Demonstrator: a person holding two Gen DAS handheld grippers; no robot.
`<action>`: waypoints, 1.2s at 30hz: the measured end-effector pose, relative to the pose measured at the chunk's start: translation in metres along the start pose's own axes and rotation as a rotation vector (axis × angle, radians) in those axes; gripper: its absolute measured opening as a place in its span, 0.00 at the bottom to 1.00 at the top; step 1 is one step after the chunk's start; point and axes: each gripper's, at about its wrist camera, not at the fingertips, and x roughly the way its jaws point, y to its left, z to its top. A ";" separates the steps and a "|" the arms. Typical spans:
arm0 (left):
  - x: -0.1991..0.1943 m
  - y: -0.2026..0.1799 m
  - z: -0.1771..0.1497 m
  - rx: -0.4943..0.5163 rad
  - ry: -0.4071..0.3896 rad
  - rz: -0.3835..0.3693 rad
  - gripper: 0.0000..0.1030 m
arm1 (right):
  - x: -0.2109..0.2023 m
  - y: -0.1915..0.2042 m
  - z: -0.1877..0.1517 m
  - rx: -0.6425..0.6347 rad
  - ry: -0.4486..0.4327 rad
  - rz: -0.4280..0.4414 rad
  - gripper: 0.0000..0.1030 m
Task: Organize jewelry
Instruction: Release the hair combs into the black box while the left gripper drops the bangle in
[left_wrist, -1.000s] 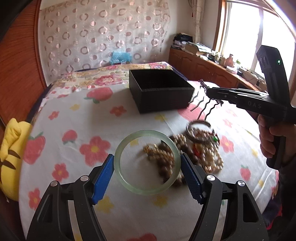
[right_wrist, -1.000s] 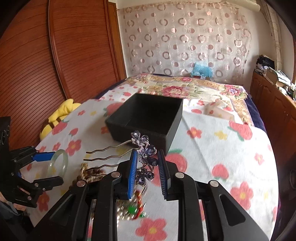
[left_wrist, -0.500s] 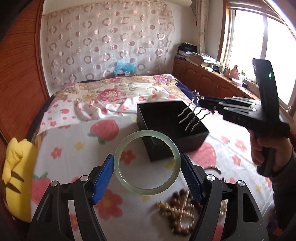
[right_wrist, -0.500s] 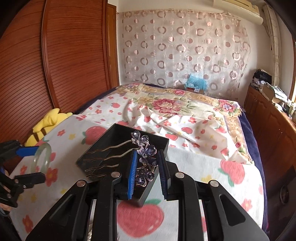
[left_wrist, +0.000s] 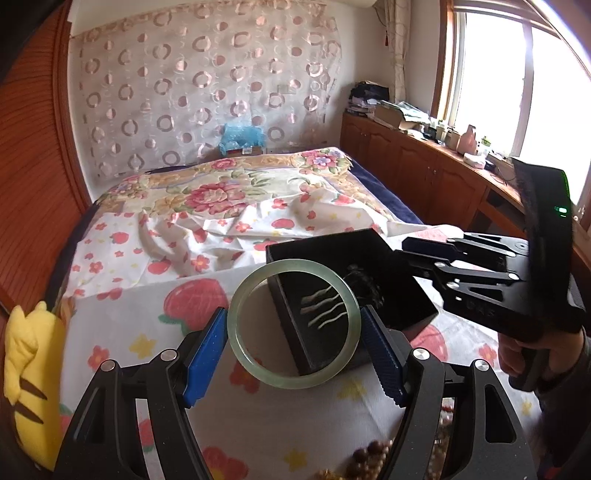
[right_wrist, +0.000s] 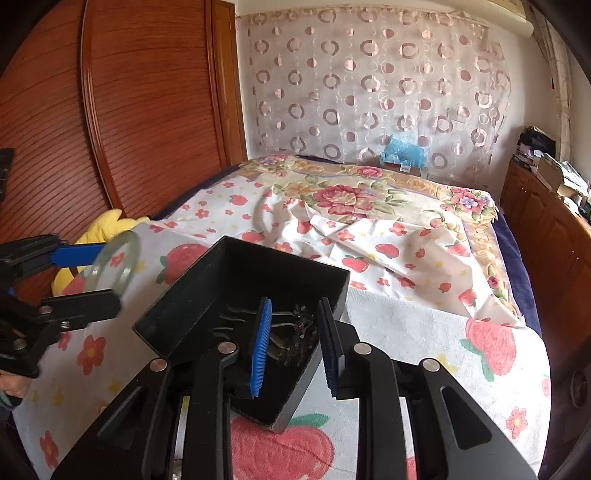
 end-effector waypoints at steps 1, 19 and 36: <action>0.004 -0.001 0.003 0.004 0.003 -0.002 0.67 | -0.002 -0.003 0.000 0.009 -0.007 -0.002 0.27; 0.057 -0.031 0.010 0.093 0.079 0.006 0.67 | -0.008 -0.028 -0.006 0.066 -0.054 -0.052 0.28; 0.003 -0.014 -0.025 0.031 0.038 -0.001 0.69 | -0.050 -0.011 -0.004 0.026 -0.073 -0.053 0.28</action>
